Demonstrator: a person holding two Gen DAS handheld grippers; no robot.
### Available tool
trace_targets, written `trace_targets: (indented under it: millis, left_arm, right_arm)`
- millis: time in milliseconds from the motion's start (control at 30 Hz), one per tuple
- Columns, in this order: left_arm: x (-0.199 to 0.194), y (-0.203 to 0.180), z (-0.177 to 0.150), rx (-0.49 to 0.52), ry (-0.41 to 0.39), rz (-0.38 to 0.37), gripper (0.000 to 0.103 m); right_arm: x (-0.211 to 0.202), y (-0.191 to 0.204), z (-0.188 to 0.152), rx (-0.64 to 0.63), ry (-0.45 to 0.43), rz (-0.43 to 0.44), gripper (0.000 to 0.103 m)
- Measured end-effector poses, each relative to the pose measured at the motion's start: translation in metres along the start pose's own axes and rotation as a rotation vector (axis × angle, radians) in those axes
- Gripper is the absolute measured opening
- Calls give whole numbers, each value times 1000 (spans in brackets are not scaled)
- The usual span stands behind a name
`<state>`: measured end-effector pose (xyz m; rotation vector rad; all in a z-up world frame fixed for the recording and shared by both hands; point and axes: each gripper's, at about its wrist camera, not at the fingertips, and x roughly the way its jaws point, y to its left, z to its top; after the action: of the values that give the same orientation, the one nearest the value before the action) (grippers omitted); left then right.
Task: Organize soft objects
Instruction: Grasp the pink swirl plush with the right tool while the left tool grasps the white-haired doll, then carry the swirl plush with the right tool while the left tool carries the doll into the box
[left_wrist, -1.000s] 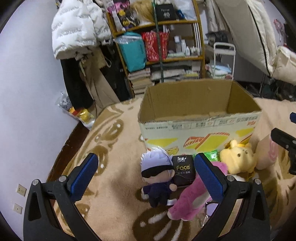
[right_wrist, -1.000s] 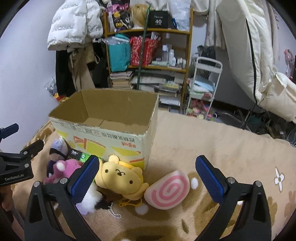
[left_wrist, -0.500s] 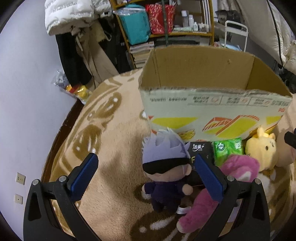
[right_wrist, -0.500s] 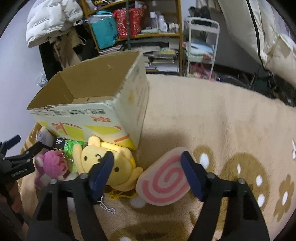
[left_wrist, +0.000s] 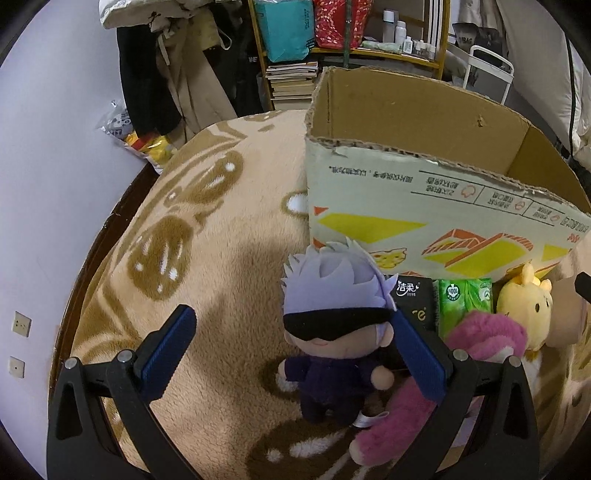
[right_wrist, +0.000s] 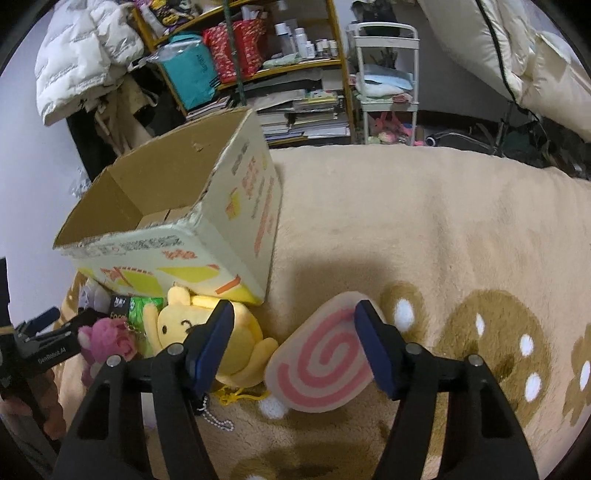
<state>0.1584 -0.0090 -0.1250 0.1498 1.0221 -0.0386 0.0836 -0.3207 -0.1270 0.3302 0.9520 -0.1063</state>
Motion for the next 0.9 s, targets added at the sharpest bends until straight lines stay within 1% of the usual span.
trace_targets:
  millis: [67,167,300,400,500,533,567,600,633,667,767,867,900]
  left_arm:
    - [0,0,0,1,4,-2,102]
    - [3,0,-1,-7,32,-17,102]
    - [11,6,-2,-60,76,-60,102]
    - [16,10,-4,-103,113,-85,101]
    - [18,9,-5,-118,132,-130,90]
    - [19,10,-6,-125,136,-144,84]
    - [20,11,-7,-131,141,-162,81]
    - [21,11,-8,-142,149,-190,73]
    - [22,13,-8,-152,155,-217,66]
    - [22,13,-9,-158,157,-235,62]
    - [18,6,-10,-134,136,-227,55]
    - [13,0,-12,-105,118,-197,51]
    - [12,-2,-13,-96,116,-168,50]
  right_arm:
    - [0,-4,0,18,1,-9,71]
    - [5,-10,-1,46,31,-28,71]
    - [12,-12,-3,42,59,-56,71]
    - [18,-12,-6,44,89,-53,72]
    - [22,-12,-7,35,108,-74,72]
    - [23,-12,-7,34,113,-79,70]
    - [25,-13,-8,33,123,-88,66]
    - [27,-14,-9,29,132,-99,60]
    - [29,-14,-9,26,141,-110,60]
    - [31,-16,-9,31,146,-111,60]
    - [33,-18,-9,34,153,-112,58]
    - [35,-18,-10,23,164,-117,51]
    - [36,-17,-10,14,167,-122,47]
